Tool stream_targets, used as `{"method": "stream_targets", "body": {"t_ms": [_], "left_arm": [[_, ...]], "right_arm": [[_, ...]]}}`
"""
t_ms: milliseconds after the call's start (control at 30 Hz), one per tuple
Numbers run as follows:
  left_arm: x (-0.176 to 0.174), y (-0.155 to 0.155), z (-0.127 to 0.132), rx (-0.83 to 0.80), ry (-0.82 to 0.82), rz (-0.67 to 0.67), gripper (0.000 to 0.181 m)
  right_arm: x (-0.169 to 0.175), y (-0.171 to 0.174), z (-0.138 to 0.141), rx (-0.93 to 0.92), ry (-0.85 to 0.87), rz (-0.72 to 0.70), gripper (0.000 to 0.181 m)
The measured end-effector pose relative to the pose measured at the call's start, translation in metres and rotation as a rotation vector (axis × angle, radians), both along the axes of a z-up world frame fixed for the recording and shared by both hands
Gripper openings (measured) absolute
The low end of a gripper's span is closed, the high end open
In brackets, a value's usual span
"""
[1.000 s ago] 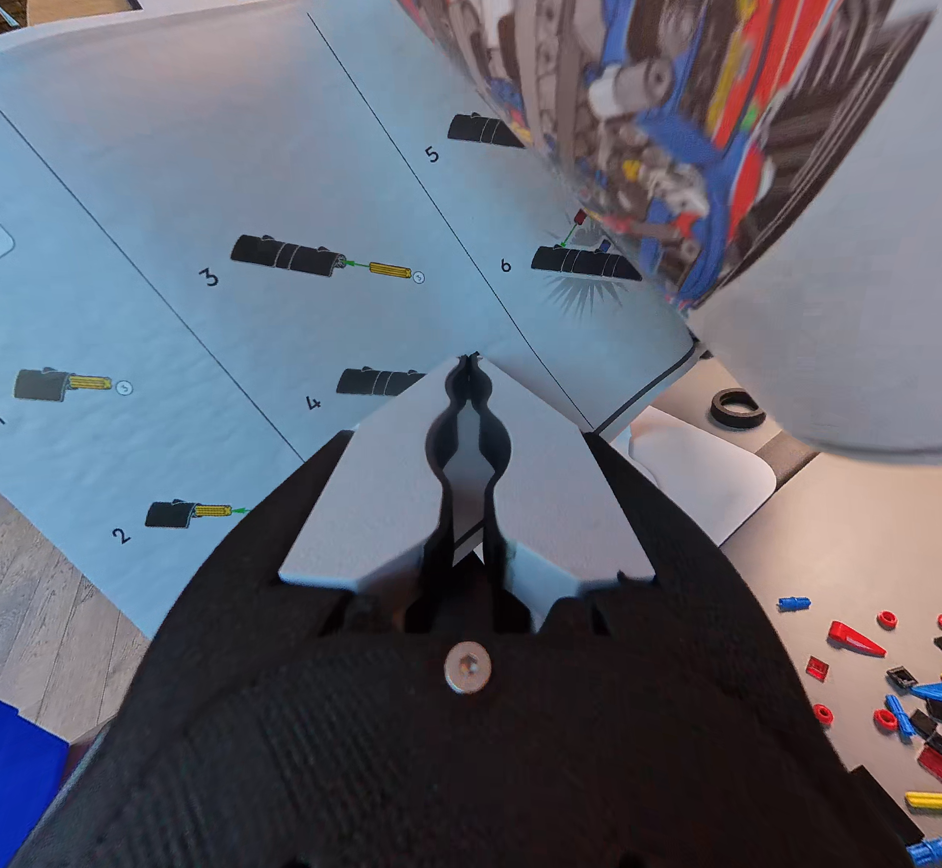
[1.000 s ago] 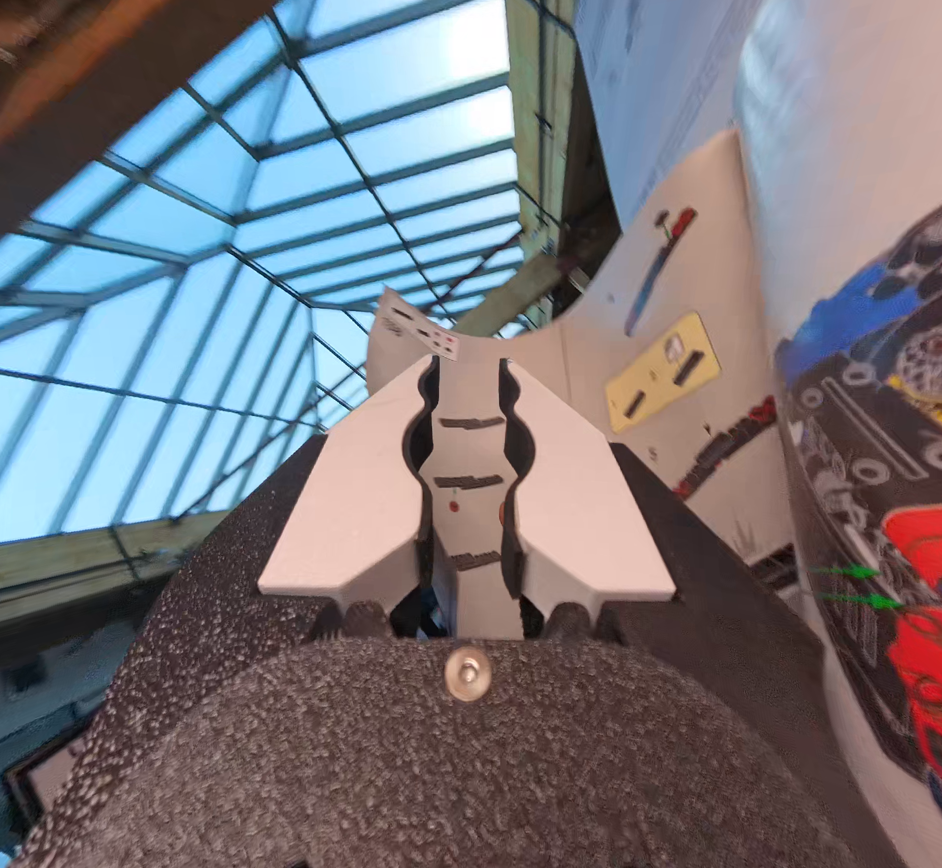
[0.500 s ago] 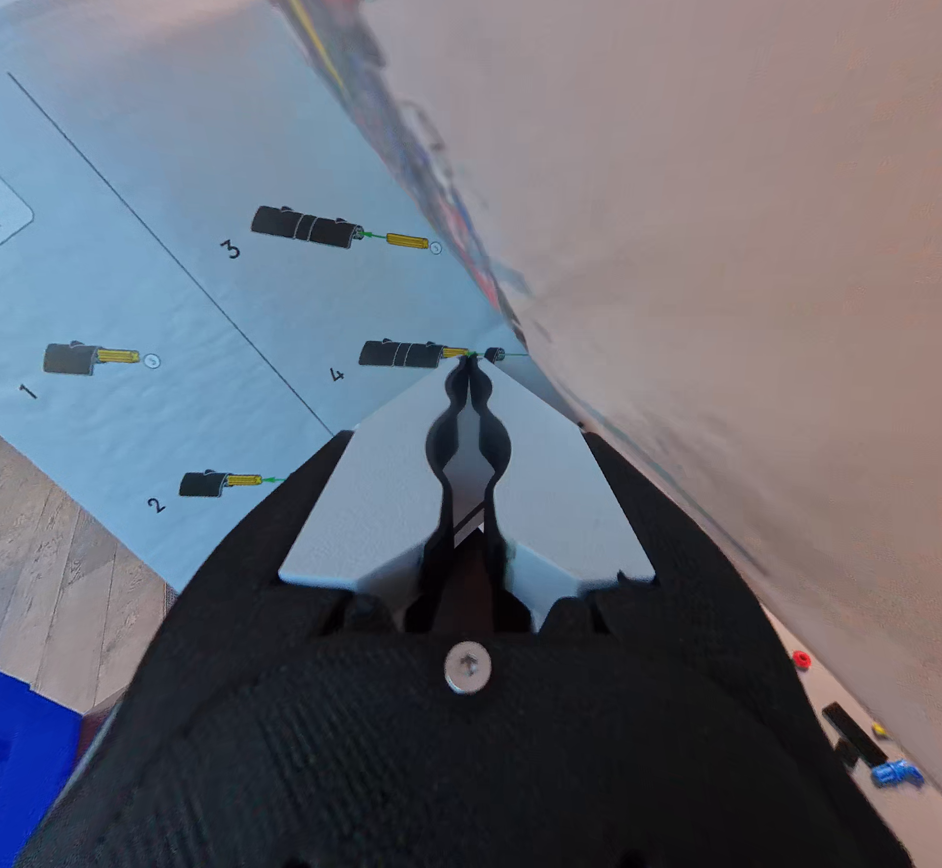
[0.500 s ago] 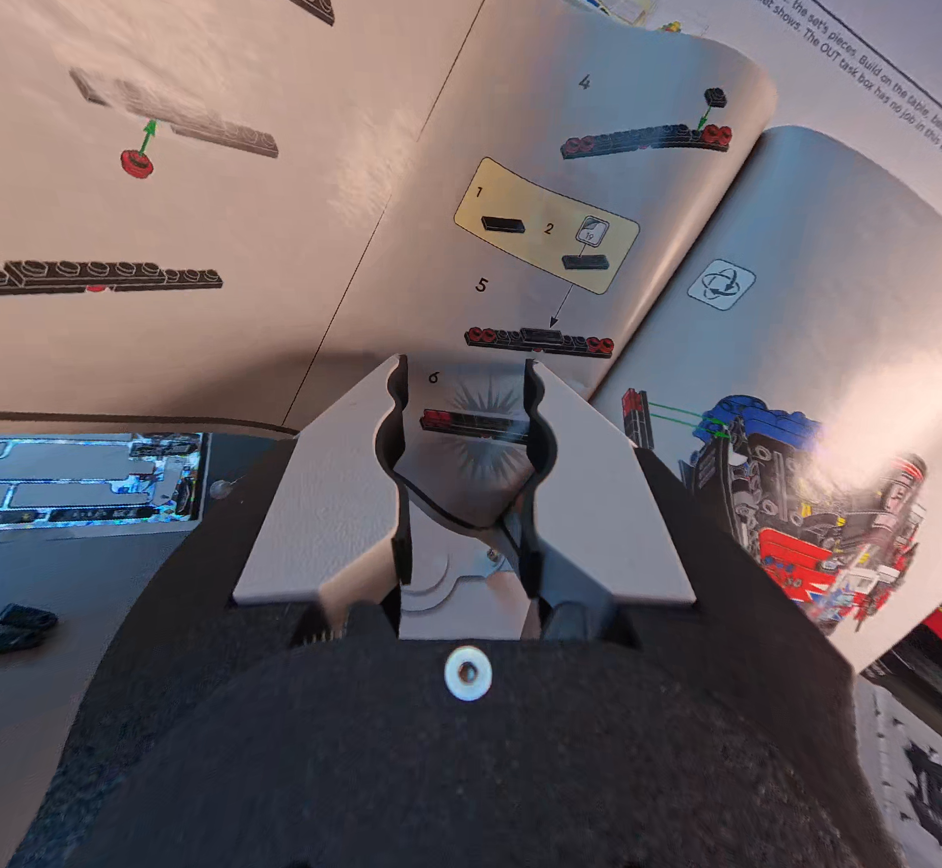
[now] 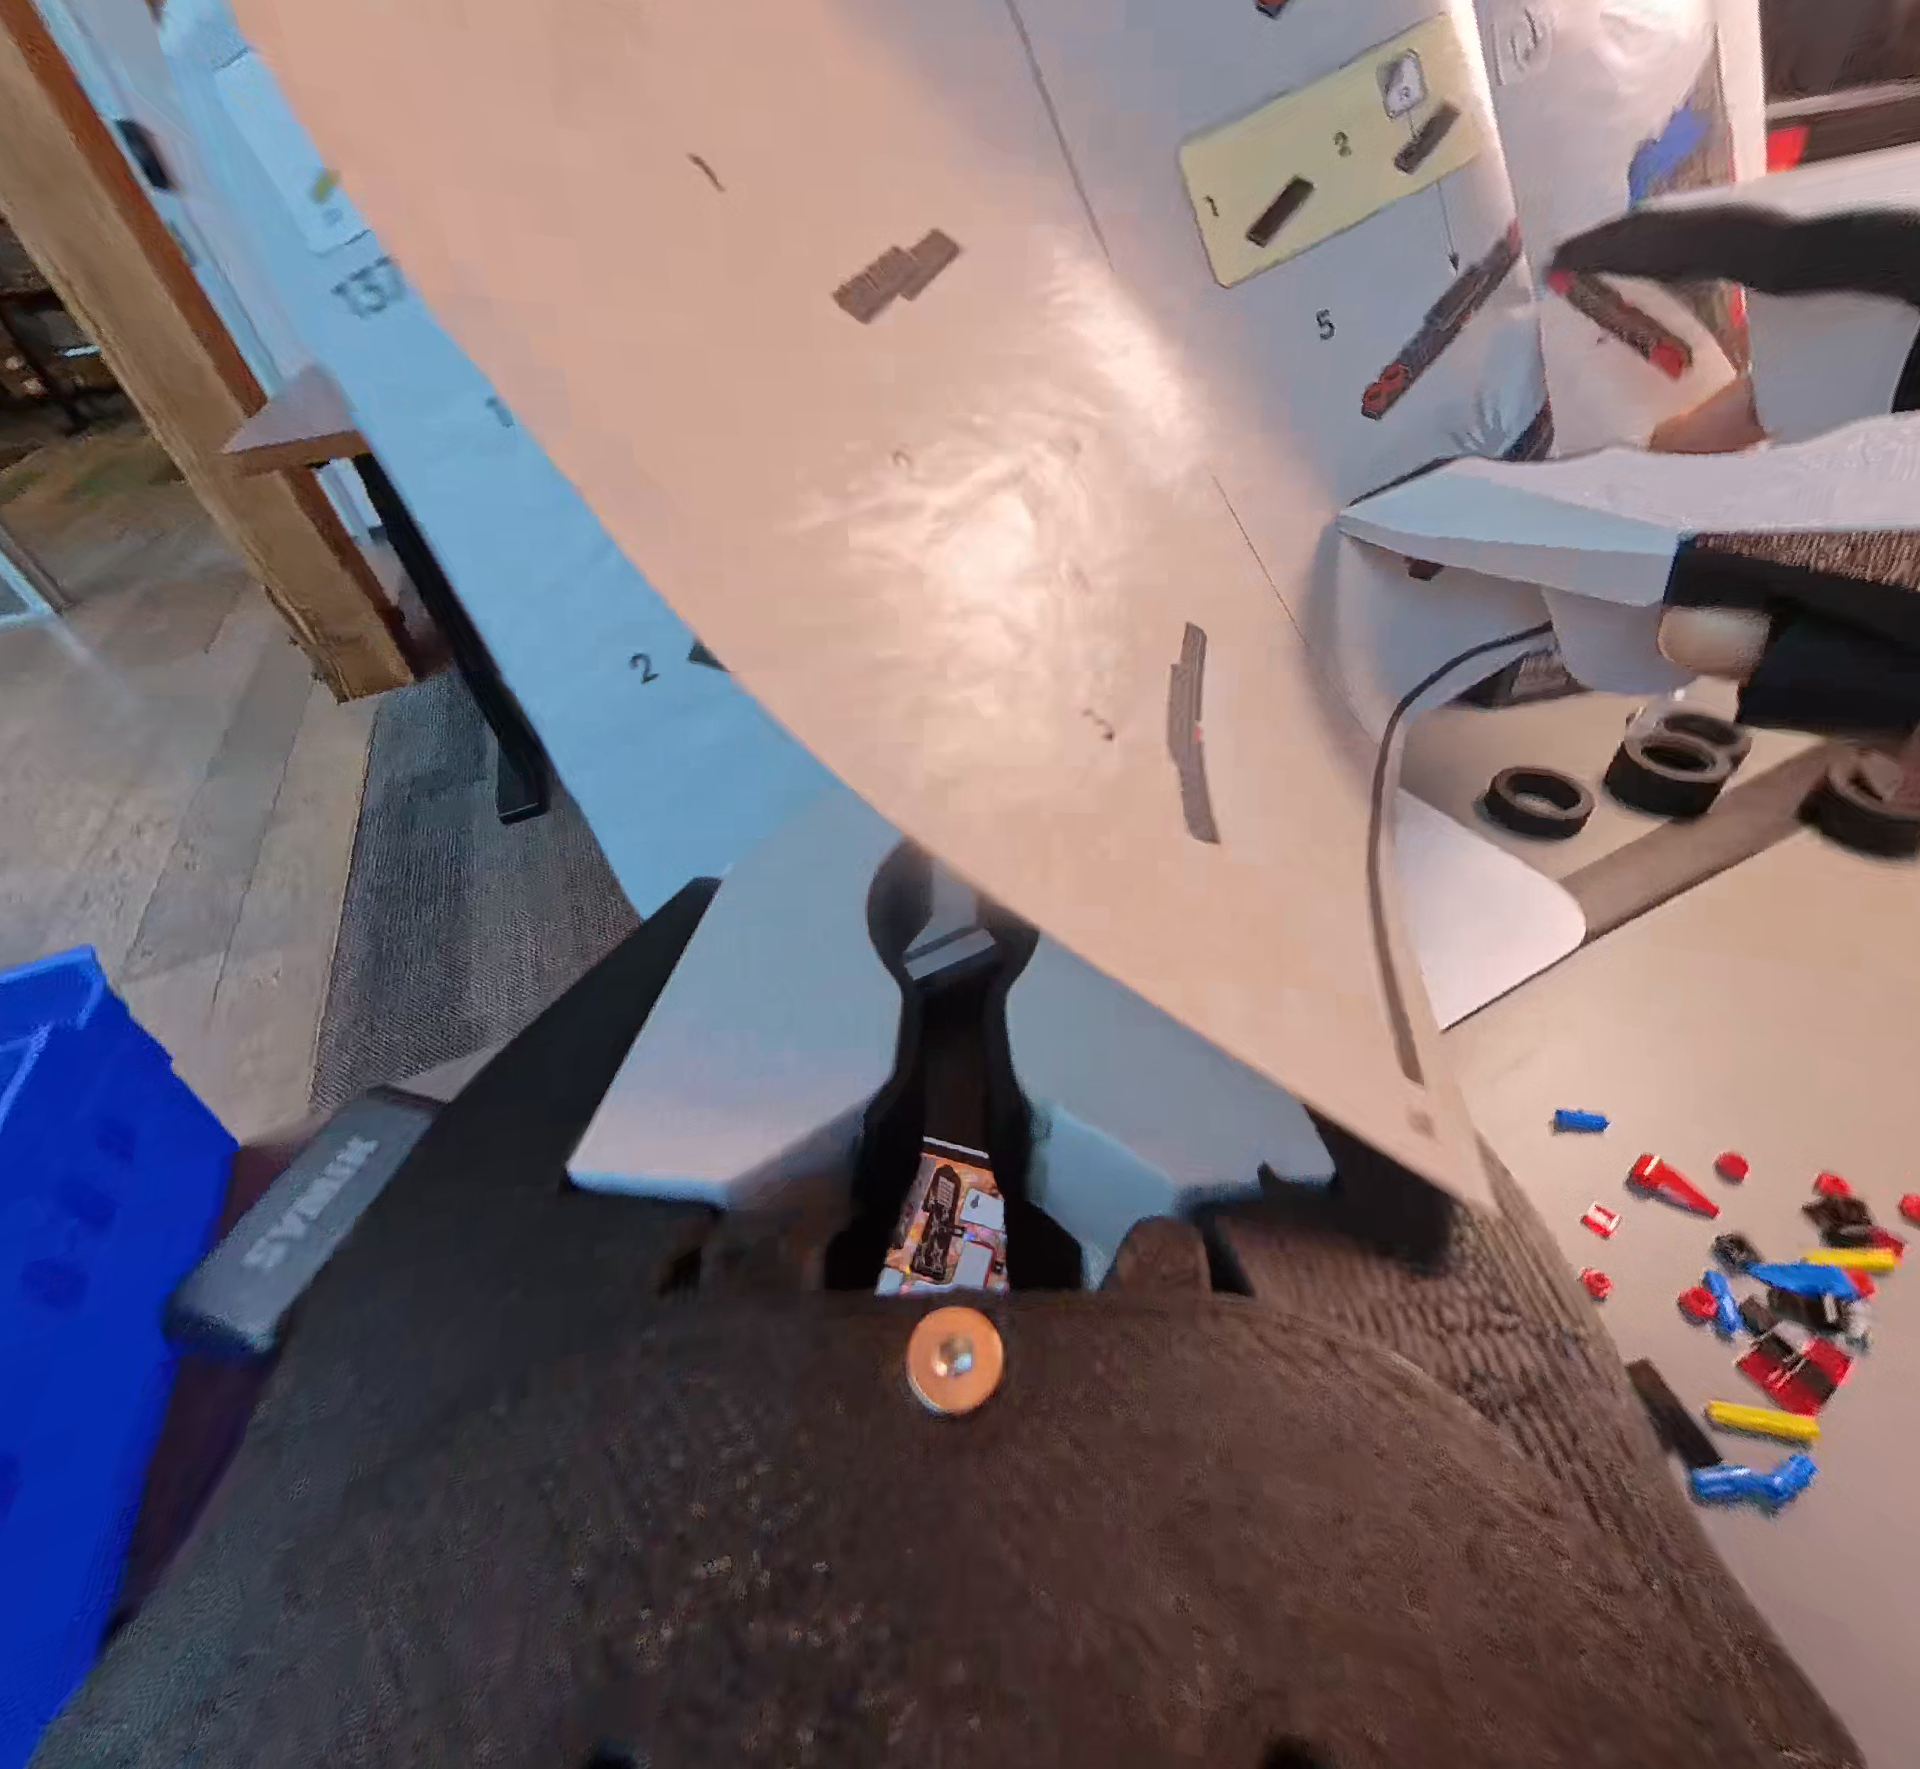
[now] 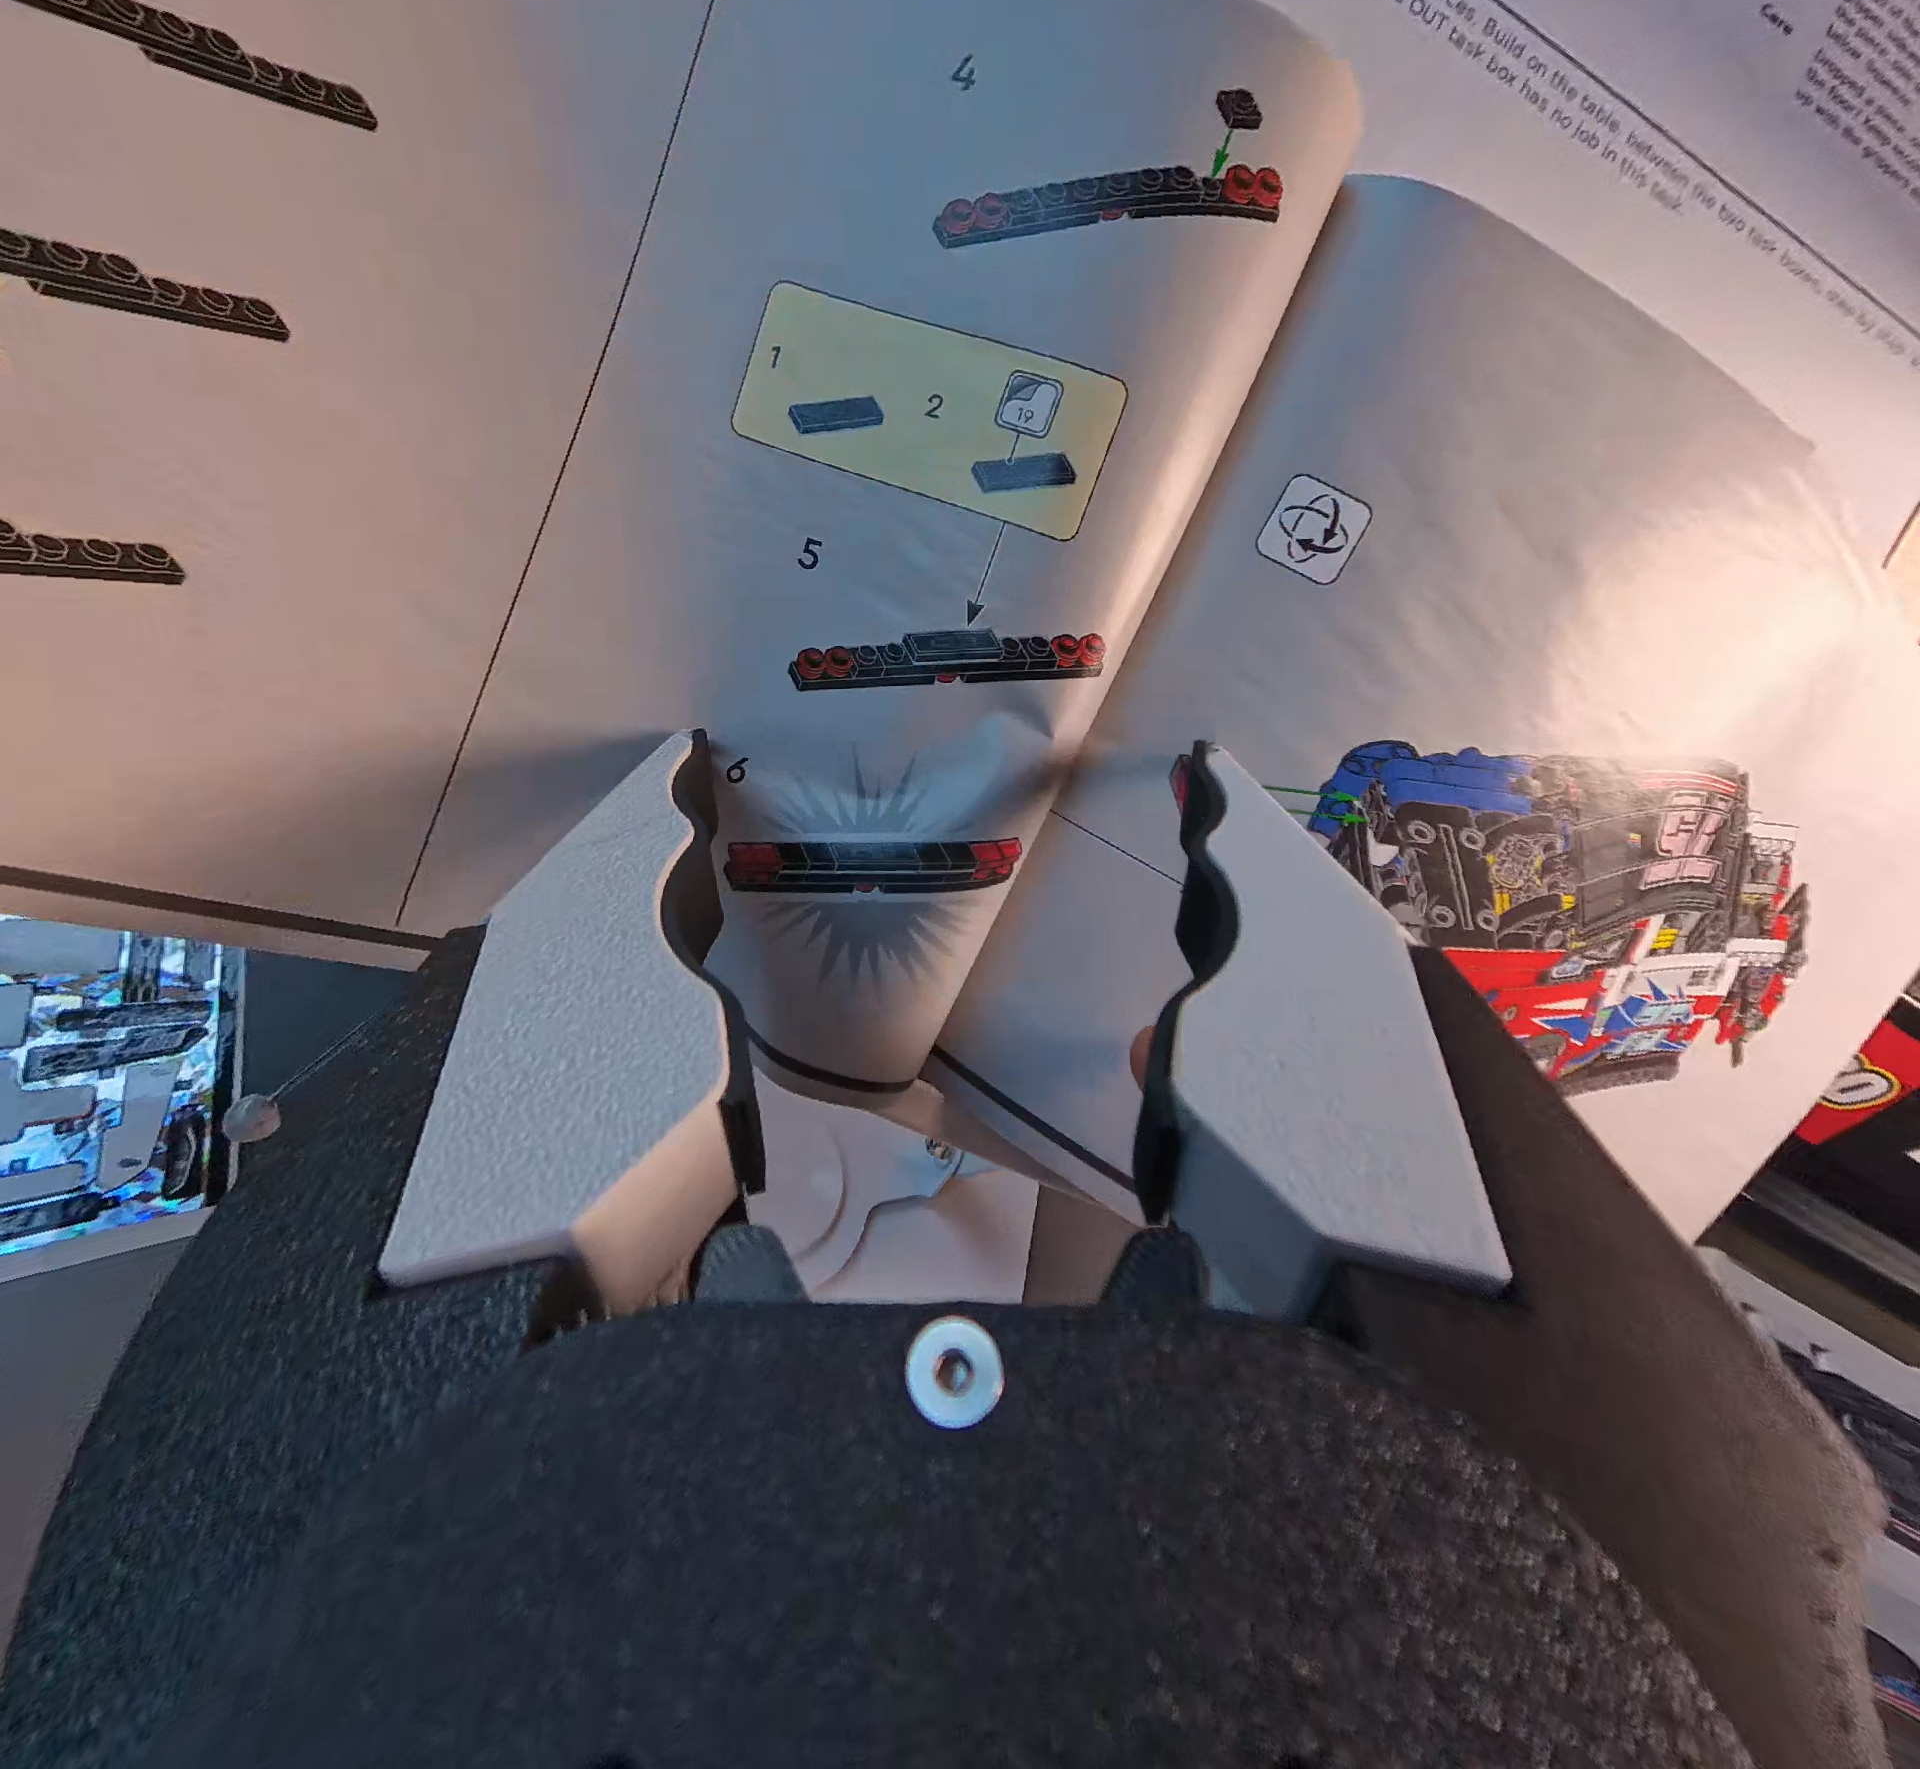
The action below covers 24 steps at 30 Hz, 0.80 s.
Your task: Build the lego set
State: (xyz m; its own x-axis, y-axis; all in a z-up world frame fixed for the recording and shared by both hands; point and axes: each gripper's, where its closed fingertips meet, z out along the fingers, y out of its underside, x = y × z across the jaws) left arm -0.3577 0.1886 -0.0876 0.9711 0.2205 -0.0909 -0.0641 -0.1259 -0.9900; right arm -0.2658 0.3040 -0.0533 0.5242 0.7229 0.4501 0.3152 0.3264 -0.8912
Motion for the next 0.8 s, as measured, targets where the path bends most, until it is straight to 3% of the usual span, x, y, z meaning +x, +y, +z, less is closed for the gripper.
{"method": "stream_targets", "body": {"t_ms": [33,133,233,300,367,433,500,600,700,800], "left_arm": [[-0.004,-0.008,0.004,0.045,-0.050,0.036,0.000],[-0.021,-0.043,0.027,0.244,-0.131,0.177,0.000],[-0.021,-0.086,0.063,0.453,-0.048,0.283,0.000],[-0.005,-0.099,0.080,0.515,0.006,0.271,0.000],[0.022,-0.091,0.082,0.489,0.028,0.184,0.000],[0.053,-0.061,0.054,0.325,-0.033,0.027,0.000],[0.081,-0.033,0.009,0.144,-0.178,-0.106,0.006],[0.102,-0.008,-0.042,0.052,-0.421,-0.187,0.017],[0.089,0.007,-0.082,0.023,-0.616,-0.107,0.040],[0.069,0.018,-0.098,0.000,-0.446,-0.019,0.063]], "right_arm": [[0.001,0.001,0.001,0.006,0.009,-0.010,0.092],[0.003,0.009,0.003,-0.030,0.053,-0.030,0.106],[-0.001,0.015,0.002,-0.125,0.102,-0.009,0.108],[-0.004,0.016,0.002,-0.183,0.117,0.019,0.109],[-0.006,0.018,0.003,-0.215,0.111,0.046,0.109],[-0.007,0.020,-0.001,-0.239,0.078,0.072,0.109],[-0.007,0.020,-0.002,-0.226,0.052,0.090,0.109],[-0.004,0.018,-0.003,-0.212,0.038,0.109,0.109],[-0.003,0.017,-0.003,-0.204,0.050,0.122,0.108],[-0.004,0.018,-0.003,-0.202,0.052,0.117,0.108]]}}
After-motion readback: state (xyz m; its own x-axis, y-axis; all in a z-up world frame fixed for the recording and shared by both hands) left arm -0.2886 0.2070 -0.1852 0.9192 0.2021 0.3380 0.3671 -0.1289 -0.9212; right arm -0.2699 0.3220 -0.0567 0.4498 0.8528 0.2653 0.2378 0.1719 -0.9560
